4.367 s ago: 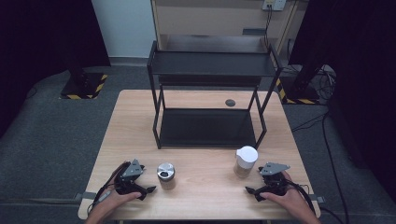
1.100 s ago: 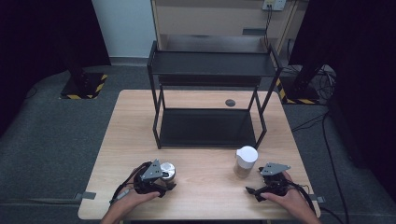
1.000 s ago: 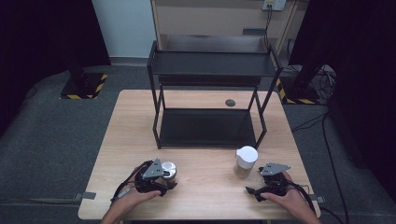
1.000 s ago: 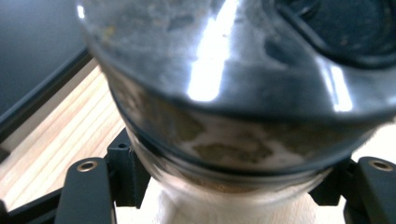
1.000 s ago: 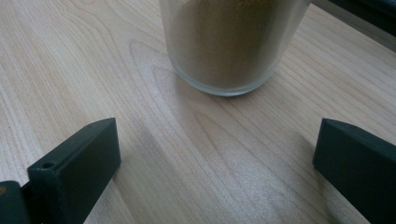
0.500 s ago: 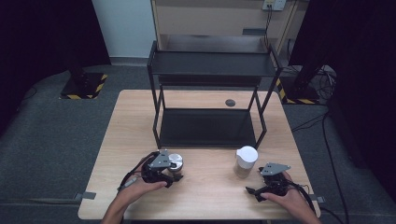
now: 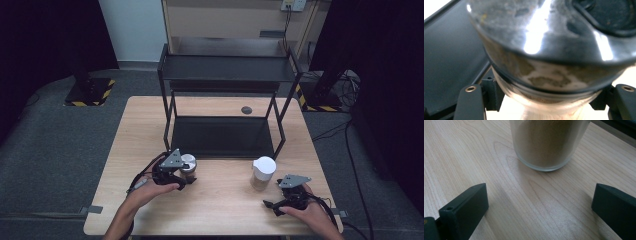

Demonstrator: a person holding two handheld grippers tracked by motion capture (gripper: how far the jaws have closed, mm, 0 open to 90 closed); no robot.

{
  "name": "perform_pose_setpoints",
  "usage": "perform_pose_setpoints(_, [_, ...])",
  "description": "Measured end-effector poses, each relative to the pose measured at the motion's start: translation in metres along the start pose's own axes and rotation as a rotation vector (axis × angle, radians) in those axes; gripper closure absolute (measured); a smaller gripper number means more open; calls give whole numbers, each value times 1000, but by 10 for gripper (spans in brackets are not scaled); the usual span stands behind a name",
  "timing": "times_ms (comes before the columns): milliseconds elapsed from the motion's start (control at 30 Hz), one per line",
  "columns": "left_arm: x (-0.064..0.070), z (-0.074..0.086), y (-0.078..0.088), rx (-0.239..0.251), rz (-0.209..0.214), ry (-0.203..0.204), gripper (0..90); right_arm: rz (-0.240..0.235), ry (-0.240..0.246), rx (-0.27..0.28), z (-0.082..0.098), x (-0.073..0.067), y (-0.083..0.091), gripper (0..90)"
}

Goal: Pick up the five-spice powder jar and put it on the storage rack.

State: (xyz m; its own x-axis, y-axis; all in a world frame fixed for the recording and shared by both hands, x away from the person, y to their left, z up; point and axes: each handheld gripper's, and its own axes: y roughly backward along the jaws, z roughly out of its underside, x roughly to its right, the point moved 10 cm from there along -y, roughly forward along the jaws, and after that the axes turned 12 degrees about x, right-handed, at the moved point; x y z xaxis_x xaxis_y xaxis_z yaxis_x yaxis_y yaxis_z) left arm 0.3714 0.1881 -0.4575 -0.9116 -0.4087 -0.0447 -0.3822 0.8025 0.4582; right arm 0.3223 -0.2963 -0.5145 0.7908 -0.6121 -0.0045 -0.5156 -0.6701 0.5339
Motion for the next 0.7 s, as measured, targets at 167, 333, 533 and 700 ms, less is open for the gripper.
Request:
perform_pose_setpoints(167, [-2, -5, -1, -8, 6, -6, 295, 0, 0, 0, 0, 0, 0, 14])
perform_pose_setpoints(333, [-7, -9, -1, -10, 6, -2, 296, -2, 1, 0, 0, 0, 0, 14])
perform_pose_setpoints(533, [-13, -18, -2, -11, 7, -8, 295, -2, 1, 0, 0, 0, 0, 14])
perform_pose_setpoints(700, [-19, -27, -1, -12, 10, -18, 295, -2, 1, 0, 0, 0, 0, 14])
